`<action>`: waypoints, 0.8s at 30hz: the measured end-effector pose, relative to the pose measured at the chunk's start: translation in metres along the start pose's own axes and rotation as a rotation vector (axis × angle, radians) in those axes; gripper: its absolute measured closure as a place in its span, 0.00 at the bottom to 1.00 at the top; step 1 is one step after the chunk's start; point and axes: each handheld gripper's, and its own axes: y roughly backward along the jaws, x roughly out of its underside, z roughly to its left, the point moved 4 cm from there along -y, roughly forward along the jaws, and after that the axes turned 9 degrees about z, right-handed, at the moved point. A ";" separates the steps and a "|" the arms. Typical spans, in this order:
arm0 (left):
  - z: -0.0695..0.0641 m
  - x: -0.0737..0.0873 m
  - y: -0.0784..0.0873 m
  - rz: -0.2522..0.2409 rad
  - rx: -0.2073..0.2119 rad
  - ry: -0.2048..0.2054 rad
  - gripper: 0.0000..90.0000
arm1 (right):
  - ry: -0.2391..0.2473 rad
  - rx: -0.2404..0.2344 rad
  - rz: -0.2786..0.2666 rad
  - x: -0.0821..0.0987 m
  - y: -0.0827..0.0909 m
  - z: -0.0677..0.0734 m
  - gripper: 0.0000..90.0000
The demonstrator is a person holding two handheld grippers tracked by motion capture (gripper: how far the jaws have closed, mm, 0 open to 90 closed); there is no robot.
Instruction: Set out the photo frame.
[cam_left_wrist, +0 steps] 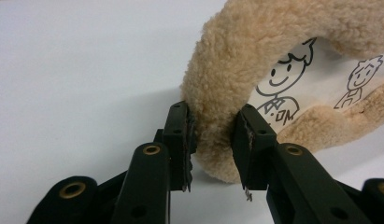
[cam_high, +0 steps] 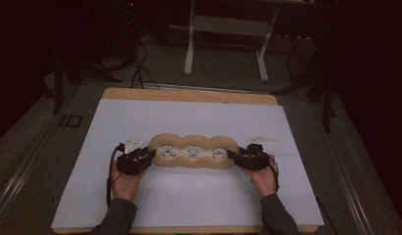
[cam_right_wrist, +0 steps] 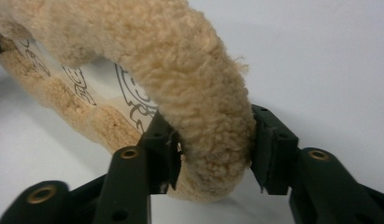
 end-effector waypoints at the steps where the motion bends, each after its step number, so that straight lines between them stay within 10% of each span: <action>1: 0.000 0.000 0.000 0.002 0.002 0.001 0.73 | -0.003 0.001 0.002 0.000 0.000 0.000 0.55; 24: 0.006 -0.008 0.028 -0.085 0.042 -0.013 0.61 | 0.029 0.030 -0.010 0.000 0.028 0.000 0.38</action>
